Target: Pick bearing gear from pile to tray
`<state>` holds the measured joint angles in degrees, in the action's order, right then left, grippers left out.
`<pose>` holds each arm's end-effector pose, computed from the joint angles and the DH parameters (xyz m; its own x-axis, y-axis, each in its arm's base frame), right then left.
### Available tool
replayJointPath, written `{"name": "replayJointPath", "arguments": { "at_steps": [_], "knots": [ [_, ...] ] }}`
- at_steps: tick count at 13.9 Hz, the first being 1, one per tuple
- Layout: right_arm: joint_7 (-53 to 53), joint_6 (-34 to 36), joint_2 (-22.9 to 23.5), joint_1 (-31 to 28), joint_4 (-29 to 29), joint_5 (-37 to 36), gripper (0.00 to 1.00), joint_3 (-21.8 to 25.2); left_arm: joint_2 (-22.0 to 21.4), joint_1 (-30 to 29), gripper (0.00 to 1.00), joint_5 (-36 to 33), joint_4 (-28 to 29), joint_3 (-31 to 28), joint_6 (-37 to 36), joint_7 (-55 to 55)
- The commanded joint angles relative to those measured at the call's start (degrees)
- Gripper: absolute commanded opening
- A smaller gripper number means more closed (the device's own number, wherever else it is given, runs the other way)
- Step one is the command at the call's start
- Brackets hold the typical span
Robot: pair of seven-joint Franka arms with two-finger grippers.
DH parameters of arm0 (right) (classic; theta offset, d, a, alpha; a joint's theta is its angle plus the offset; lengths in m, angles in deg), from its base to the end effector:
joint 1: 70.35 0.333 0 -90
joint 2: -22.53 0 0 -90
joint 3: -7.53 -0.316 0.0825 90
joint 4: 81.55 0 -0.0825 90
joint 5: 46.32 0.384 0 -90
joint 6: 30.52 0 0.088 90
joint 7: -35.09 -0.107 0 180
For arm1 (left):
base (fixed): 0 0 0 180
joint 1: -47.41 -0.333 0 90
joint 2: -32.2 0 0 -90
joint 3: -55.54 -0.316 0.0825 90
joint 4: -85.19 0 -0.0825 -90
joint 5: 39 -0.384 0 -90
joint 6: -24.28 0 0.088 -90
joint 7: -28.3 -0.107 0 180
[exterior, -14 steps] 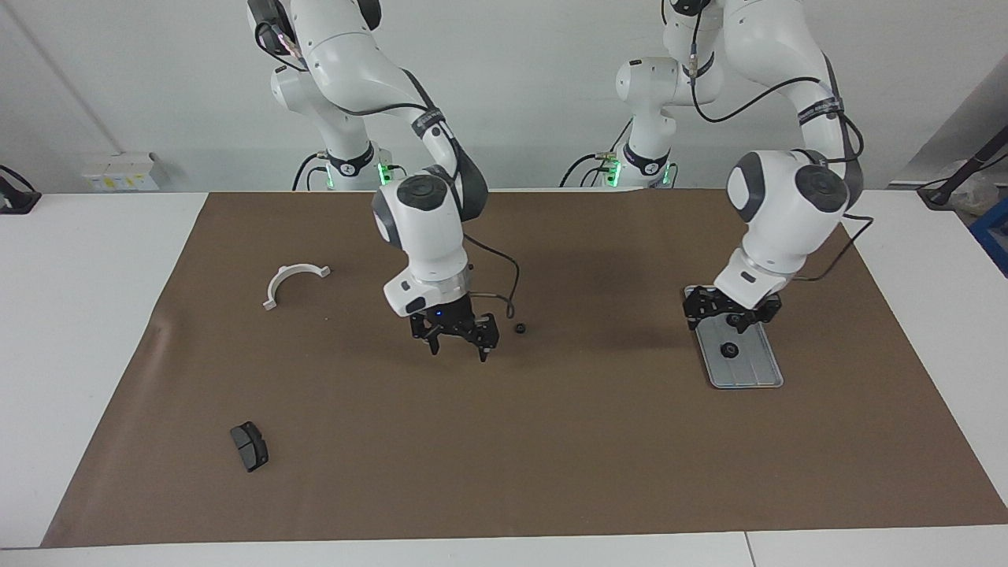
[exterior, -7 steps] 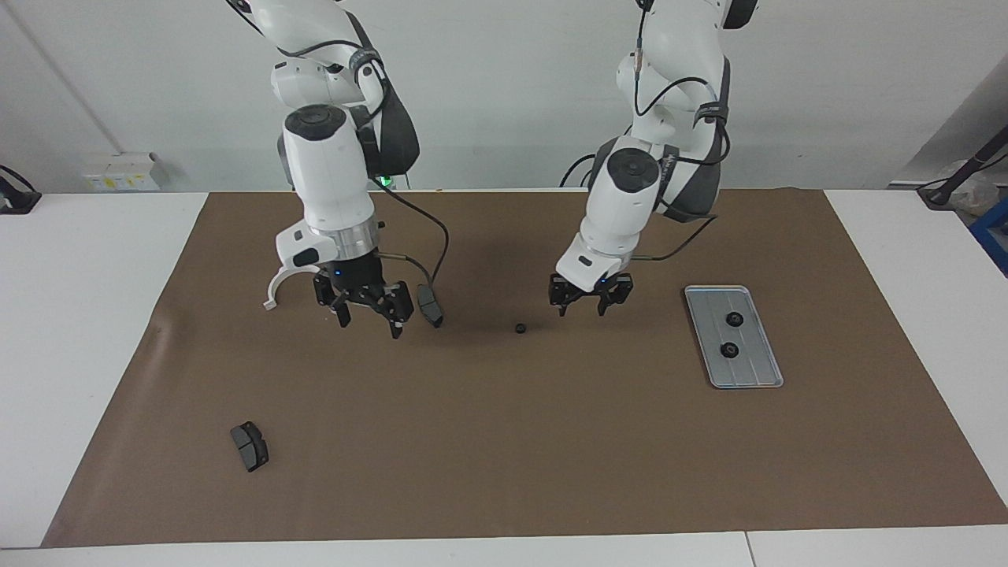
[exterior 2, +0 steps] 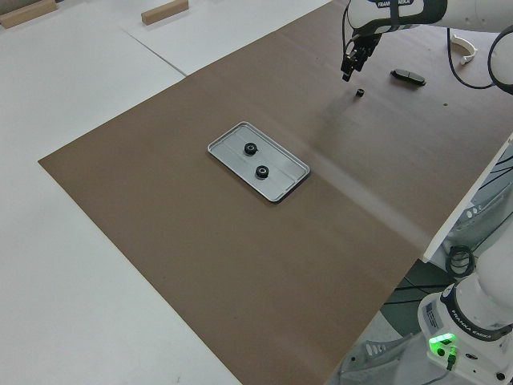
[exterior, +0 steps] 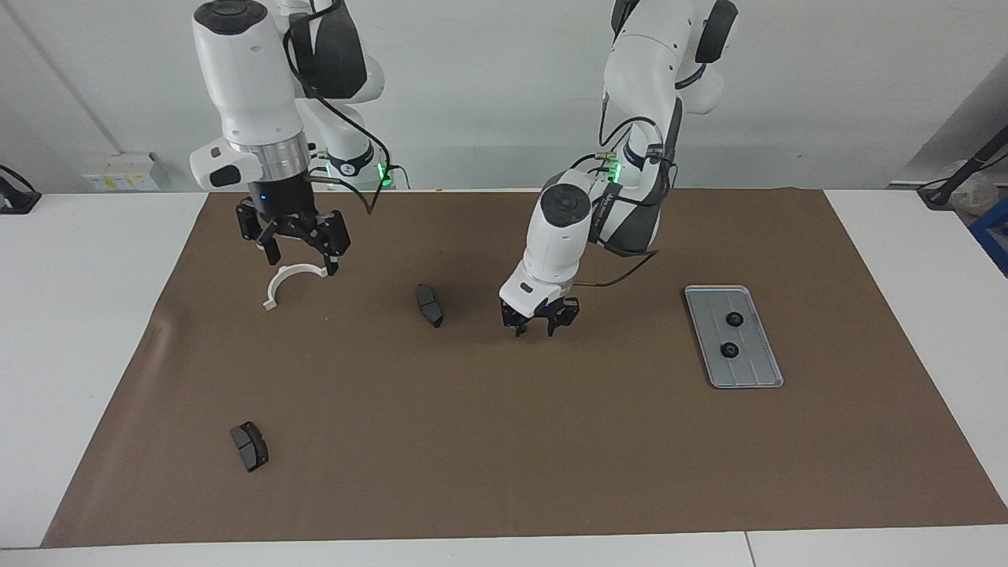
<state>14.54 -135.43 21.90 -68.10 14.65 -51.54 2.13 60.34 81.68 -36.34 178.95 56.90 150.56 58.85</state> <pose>0.5693 0.0693 0.6037 0.9623 -0.2012 0.1831 -0.2098 -0.9773 0.0292 0.5589 -0.4001 0.3400 0.9976 -0.0577 0.0394 -0.0608 -0.9948 0.0820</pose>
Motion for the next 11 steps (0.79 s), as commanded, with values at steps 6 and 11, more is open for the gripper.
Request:
{"name": "replayJointPath", "arguments": {
  "at_steps": [6, 11],
  "knots": [
    [7.37, 8.58, 0.11, -3.05, -1.46, 4.43, 1.0, -0.66, -1.95, 3.78, 0.61, -0.47, 7.83, -1.09, 3.8, 0.83],
    [8.24, 9.11, -1.47, -2.35, 1.01, 4.07, 1.0, -0.75, -2.21, 4.05, 0.52, -0.47, 9.15, -1.0, 5.11, 0.83]
  ]
}}
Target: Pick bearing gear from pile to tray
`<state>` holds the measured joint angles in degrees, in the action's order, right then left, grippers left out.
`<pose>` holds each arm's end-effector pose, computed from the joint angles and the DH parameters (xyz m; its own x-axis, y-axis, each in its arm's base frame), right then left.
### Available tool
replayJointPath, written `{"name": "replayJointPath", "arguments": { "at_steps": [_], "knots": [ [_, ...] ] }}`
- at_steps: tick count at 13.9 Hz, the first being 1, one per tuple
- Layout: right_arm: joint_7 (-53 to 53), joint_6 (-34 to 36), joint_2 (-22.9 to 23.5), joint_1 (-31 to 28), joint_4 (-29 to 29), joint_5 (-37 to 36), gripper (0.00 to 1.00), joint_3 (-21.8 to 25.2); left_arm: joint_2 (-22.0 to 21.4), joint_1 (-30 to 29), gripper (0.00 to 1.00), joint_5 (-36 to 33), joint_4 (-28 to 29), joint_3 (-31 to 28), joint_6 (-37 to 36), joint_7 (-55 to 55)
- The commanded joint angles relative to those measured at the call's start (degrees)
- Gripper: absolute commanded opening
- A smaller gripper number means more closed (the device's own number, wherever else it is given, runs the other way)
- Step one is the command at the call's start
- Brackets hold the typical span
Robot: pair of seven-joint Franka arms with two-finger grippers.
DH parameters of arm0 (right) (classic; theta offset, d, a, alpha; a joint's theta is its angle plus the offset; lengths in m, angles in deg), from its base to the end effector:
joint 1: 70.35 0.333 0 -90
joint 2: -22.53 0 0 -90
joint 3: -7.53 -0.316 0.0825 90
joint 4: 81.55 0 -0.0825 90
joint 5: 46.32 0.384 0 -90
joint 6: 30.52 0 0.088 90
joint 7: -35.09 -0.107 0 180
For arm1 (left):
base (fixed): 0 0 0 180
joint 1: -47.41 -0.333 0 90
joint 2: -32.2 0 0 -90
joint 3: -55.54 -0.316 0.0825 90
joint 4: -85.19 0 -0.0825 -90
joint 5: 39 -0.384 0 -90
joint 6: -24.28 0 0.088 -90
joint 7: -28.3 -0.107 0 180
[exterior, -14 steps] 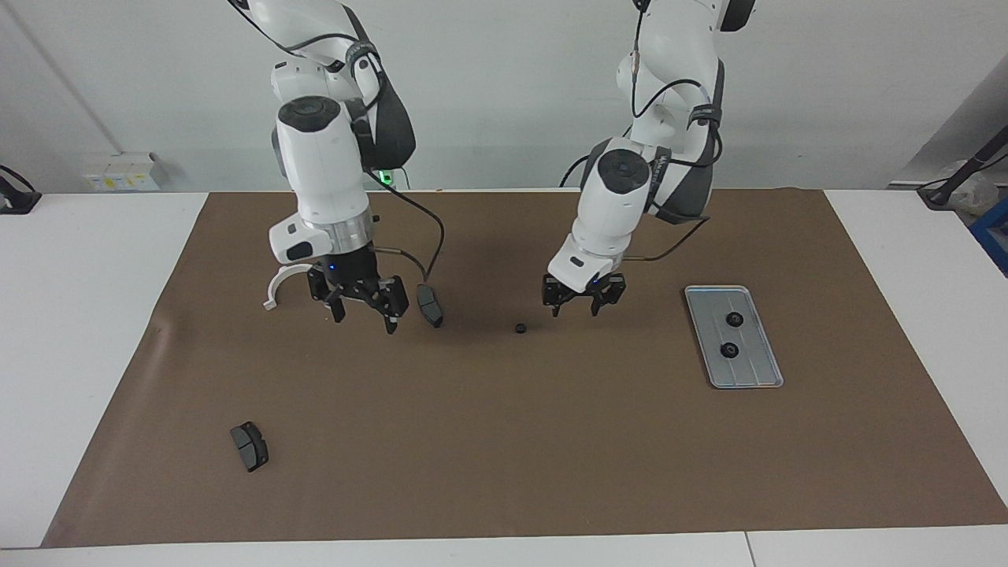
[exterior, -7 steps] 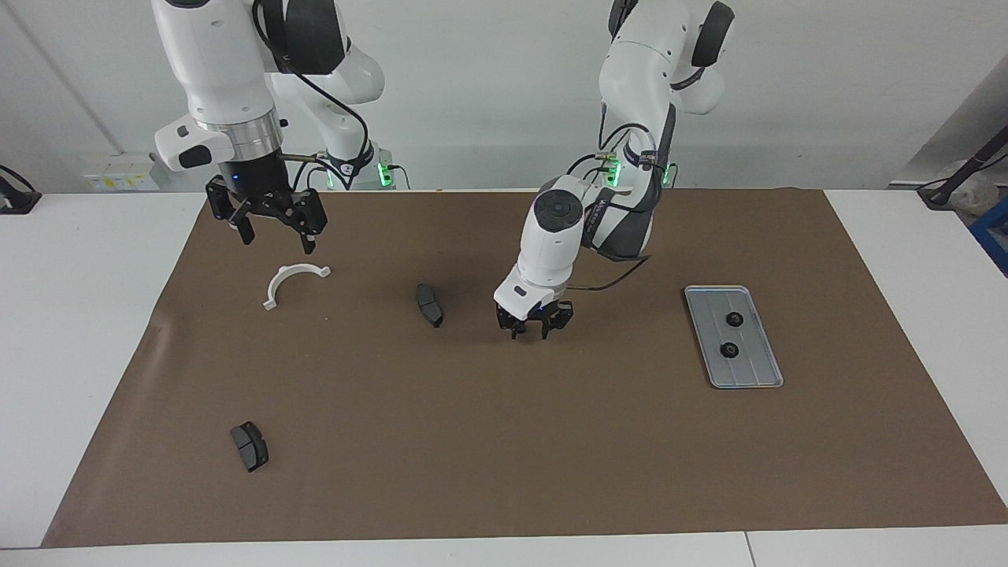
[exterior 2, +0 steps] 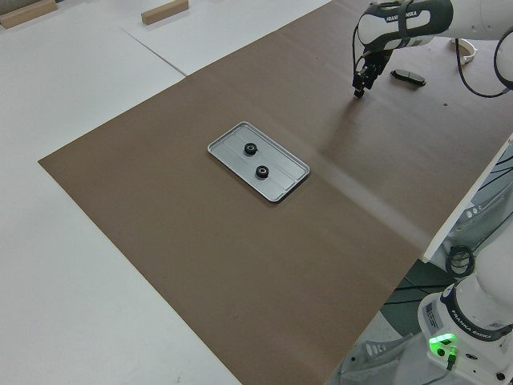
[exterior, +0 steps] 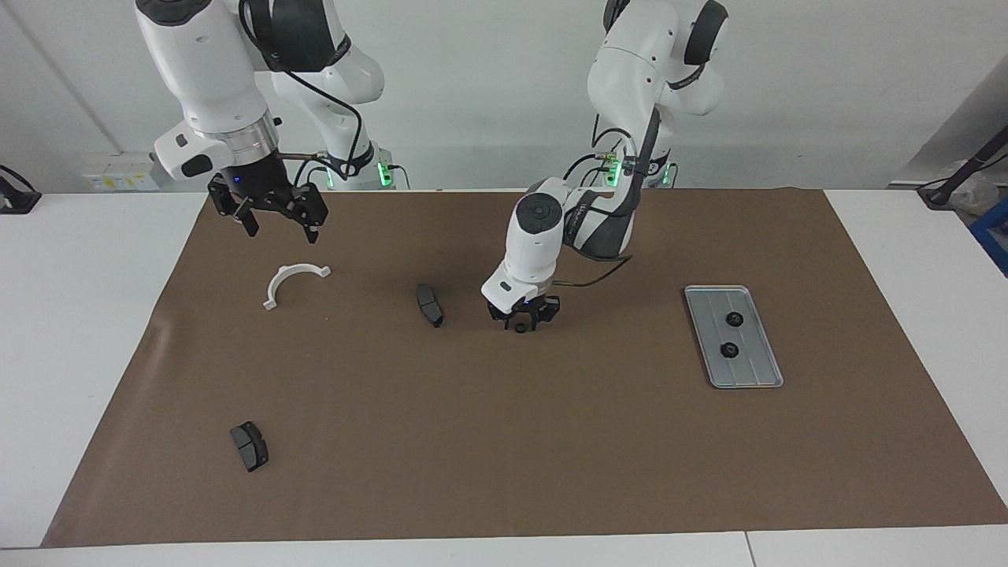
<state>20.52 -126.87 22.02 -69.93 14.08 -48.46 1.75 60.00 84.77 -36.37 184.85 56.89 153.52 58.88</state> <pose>0.5569 0.0571 0.5926 0.9895 -0.1413 0.0302 -0.1423 -0.9893 0.0315 0.5203 -0.4167 0.3019 0.9939 -0.1102 0.0020 -0.1102 -0.9923 0.0562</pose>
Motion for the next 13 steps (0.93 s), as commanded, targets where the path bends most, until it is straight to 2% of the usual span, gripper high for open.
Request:
{"name": "replayJointPath", "arguments": {
  "at_steps": [1, 6, 13],
  "knots": [
    [2.53, 0.37, -1.59, -0.51, 1.58, 1.0, 1.0, -0.37, -1.96, 0.96, 0.5, -0.44, 3.6, -0.99, 2.85, 0.8],
    [7.54, -0.34, -1.86, -0.77, 2.37, 1.09, 1.0, -0.37, -2.14, 0.87, 0.44, -0.44, 4.13, -1.17, 4.0, 0.8],
    [7.28, -0.25, -1.68, -1.04, 2.11, 1.35, 1.0, -0.37, -2.14, 0.79, 0.12, -0.53, 4.04, -1.08, 4.18, 0.71]
  ]
}}
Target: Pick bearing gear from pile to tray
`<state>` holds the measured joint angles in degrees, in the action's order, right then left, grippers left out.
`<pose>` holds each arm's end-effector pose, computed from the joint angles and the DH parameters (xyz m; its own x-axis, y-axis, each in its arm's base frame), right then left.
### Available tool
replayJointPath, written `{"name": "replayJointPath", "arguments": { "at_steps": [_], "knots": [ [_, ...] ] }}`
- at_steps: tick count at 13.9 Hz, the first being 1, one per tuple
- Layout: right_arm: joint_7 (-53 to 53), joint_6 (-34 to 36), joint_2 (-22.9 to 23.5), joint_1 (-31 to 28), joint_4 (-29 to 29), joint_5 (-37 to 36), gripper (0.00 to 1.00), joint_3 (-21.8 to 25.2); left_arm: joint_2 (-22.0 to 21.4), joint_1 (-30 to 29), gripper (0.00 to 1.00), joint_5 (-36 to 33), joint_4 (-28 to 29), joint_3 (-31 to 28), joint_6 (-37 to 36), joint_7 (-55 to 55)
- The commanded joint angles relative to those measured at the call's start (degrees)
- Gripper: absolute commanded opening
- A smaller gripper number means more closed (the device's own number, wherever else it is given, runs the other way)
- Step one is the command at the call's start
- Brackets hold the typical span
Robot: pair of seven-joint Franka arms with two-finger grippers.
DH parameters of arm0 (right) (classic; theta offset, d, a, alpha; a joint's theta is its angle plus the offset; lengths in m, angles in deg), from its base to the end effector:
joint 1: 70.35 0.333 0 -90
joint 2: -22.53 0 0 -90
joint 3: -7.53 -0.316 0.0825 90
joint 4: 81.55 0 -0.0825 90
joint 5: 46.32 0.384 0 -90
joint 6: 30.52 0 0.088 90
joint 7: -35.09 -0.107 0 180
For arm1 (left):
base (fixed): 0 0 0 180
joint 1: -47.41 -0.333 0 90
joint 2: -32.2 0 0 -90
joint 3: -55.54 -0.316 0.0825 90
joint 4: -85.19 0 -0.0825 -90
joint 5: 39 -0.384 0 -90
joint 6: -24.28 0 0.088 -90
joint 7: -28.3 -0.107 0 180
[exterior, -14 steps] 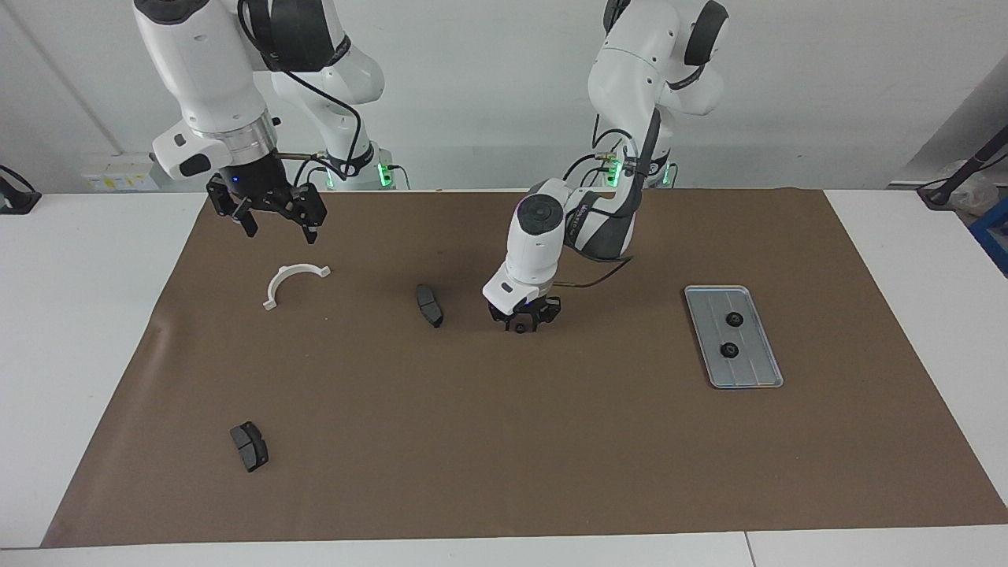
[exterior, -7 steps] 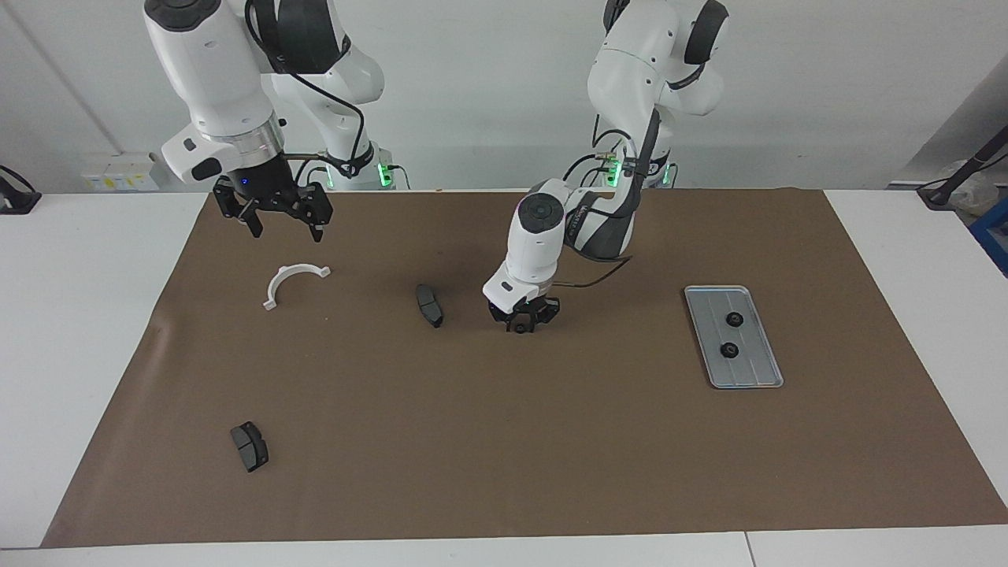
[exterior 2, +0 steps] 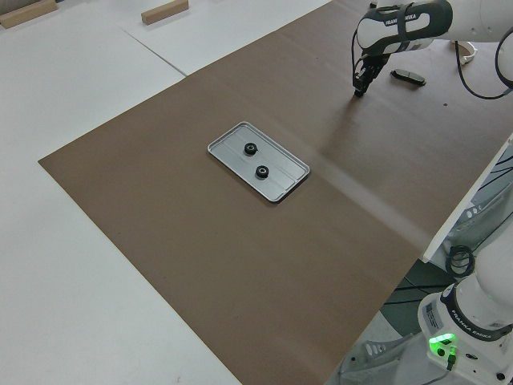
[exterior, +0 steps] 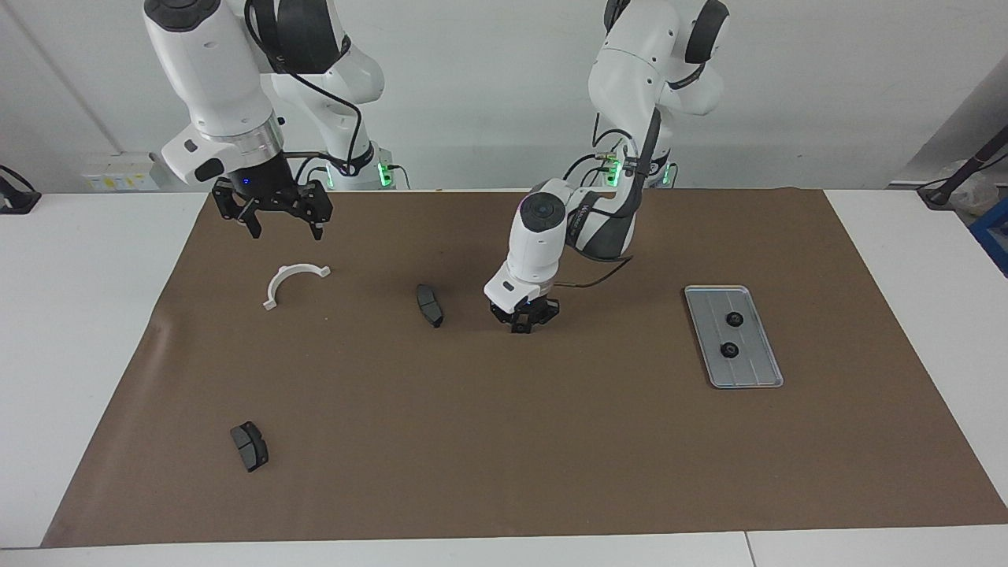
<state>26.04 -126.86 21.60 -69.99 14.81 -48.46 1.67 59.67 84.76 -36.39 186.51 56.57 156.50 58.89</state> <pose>0.5542 0.0572 0.5905 0.9987 -0.0451 0.0216 -0.0459 -0.9983 0.0359 0.5208 -0.4123 0.2976 0.9943 -0.1029 0.0286 -0.1046 -0.9922 0.0678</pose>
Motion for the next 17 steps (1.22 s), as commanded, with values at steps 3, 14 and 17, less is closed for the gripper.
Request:
{"name": "replayJointPath", "arguments": {
  "at_steps": [3, 14, 17],
  "knots": [
    [1.76, -0.25, -1.26, -0.98, 1.37, 1.35, 1.0, -0.29, -1.8, -0.09, 0.0, -0.5, 1.43, -0.94, -0.37, 0.18],
    [1.76, -0.25, -1.26, -0.98, 1.37, 1.35, 1.0, -0.29, -10.15, -27.74, 0.0, 1.87, -2.72, -0.77, -21.03, -30.98],
    [1.76, -0.25, -1.26, -0.98, 1.37, 1.35, 1.0, -0.29, -12.17, -34.43, 0.0, 1.87, 3.07, -0.94, -18.58, -42.24]
  ]
}}
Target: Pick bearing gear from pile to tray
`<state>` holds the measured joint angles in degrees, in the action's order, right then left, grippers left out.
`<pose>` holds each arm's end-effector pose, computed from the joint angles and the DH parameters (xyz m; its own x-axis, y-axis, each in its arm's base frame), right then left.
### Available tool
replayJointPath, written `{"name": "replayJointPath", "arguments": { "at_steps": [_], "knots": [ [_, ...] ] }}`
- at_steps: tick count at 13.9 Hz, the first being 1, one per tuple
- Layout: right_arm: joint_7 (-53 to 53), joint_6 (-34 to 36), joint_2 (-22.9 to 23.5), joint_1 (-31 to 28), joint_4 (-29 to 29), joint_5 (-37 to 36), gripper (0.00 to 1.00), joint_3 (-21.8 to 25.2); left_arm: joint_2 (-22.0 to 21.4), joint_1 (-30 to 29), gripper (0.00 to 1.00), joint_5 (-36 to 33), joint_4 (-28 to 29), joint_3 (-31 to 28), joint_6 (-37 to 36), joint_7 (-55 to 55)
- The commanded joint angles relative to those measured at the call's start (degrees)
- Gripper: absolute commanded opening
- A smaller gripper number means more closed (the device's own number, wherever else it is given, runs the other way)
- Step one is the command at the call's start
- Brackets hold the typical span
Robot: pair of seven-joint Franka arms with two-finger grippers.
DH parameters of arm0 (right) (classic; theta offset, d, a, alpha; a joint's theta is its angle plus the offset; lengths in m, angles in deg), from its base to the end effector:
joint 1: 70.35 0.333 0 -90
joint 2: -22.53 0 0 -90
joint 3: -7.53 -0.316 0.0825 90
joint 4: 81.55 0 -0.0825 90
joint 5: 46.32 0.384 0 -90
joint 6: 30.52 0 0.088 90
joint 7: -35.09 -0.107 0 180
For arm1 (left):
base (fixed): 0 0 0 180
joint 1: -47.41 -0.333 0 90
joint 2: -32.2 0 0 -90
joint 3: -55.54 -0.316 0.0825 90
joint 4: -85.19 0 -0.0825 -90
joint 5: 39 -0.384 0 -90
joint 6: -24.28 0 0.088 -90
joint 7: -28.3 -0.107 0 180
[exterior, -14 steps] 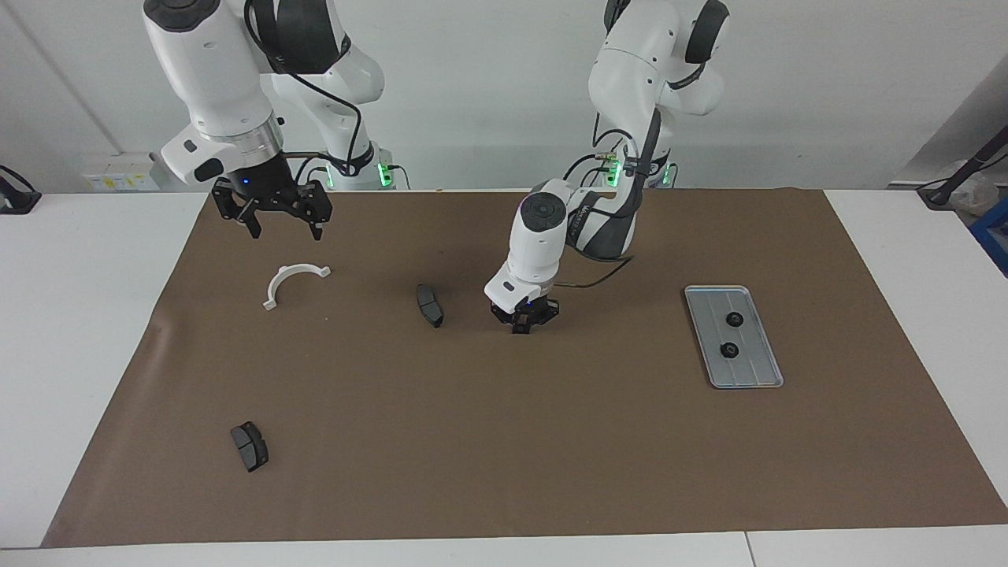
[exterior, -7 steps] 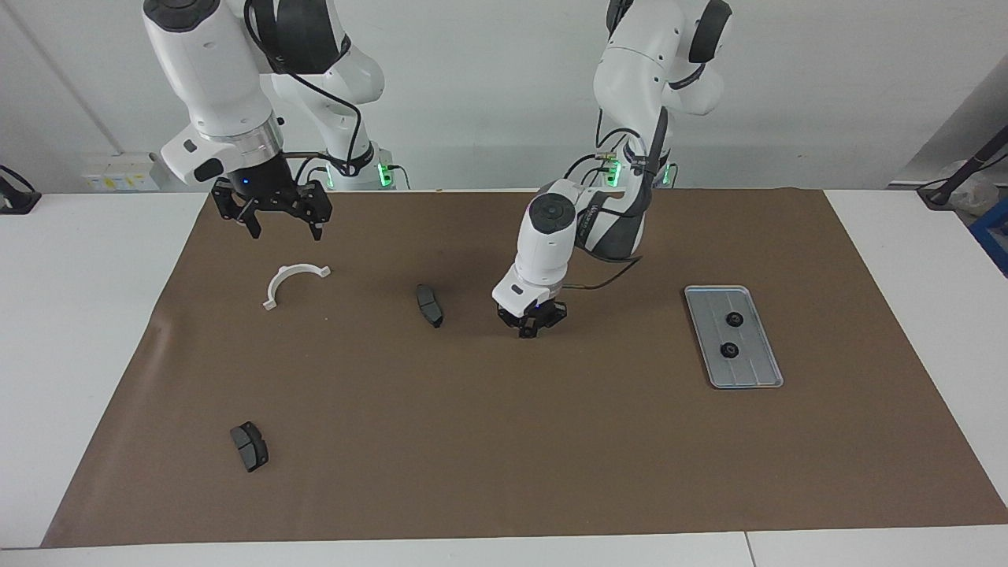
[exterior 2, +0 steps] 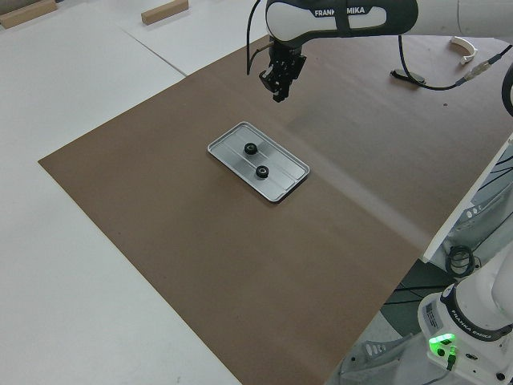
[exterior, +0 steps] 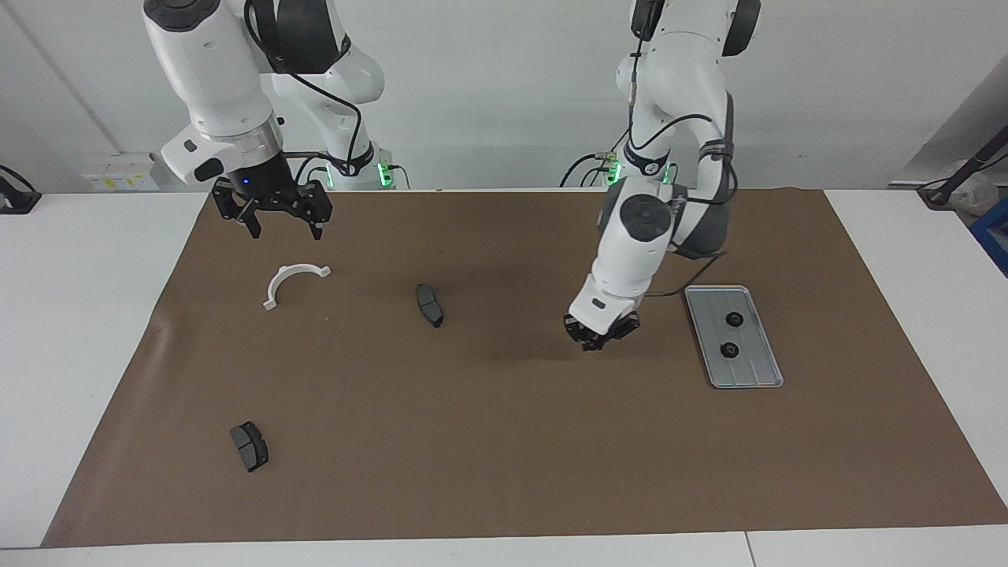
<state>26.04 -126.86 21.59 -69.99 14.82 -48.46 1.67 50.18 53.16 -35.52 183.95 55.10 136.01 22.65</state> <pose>0.5542 0.0572 0.5905 0.9987 -0.0451 0.0216 -0.0459 -0.9983 0.0359 0.6313 -0.0631 0.3948 0.9824 -0.1677 -0.0823 -0.1631 -0.9848 0.0602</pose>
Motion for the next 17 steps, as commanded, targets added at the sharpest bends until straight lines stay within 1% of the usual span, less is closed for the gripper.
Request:
{"name": "replayJointPath", "arguments": {
  "at_steps": [1, 2, 4, 8, 9, 10, 11, 12, 13, 15, 16, 17],
  "knots": [
    [1.76, -0.25, -1.25, -0.98, 1.37, 1.35, 1.0, -0.29, -3.47, -4.42, 0.0, 1.0, 7.56, 0.53, 3.05, -8.91],
    [1.67, -0.25, -1.25, -0.98, 1.37, 1.35, 1.0, -0.29, -4.09, -5.56, 0.0, 1.0, 9.32, 0.53, 4.45, -10.94],
    [1.76, -0.25, -1.25, -0.98, 1.37, 1.35, 1.0, -0.29, -4.97, -6.1, 0.0, 1.0, 12.14, 0.53, 6.48, -11.49],
    [1.67, -0.25, -1.34, -0.98, 1.37, 1.35, 1.0, -0.29, -6.11, -4.35, 0.0, 1.0, 14.69, 0.53, 6.67, -10.79],
    [1.76, -0.25, -1.26, -0.98, 1.37, 1.35, 1.0, -0.29, -6.2, -4.26, 0.09, 1.0, 15.05, 0.53, 6.4, -10.87],
    [1.76, -0.25, -1.25, -0.98, 1.37, 1.35, 1.0, -0.29, -6.46, -4.26, 0.21, 1.0, 15.22, 0.53, 6.31, -11.05],
    [1.67, -0.25, -1.34, -0.98, 1.37, 1.35, 1.0, -0.29, -6.55, -4.0, 0.44, 1.0, 15.49, 0.53, 6.31, -11.23],
    [1.76, -0.25, -1.26, -0.98, 1.37, 1.35, 1.0, -0.29, -6.55, -3.91, 0.58, 0.91, 15.49, 0.53, 6.31, -11.4],
    [1.76, -0.25, -1.25, -0.98, 1.37, 1.35, 1.0, -0.29, -6.55, -3.99, 0.67, 0.91, 15.4, 0.53, 6.31, -11.58],
    [1.76, -0.25, -1.34, -0.98, 1.37, 1.35, 1.0, -0.29, -6.38, -3.99, 0.81, 0.74, 14.88, 0.53, 6.4, -11.58],
    [1.67, -0.25, -1.26, -0.98, 1.37, 1.35, 1.0, -0.29, -6.38, -3.99, 0.92, 0.65, 14.0, 0.53, 6.31, -11.4],
    [1.67, -0.25, -1.25, -0.98, 1.37, 1.35, 1.0, -0.29, -6.38, -3.99, 1.0, 0.65, 12.17, 0.53, 5.53, -11.23]
  ]
}}
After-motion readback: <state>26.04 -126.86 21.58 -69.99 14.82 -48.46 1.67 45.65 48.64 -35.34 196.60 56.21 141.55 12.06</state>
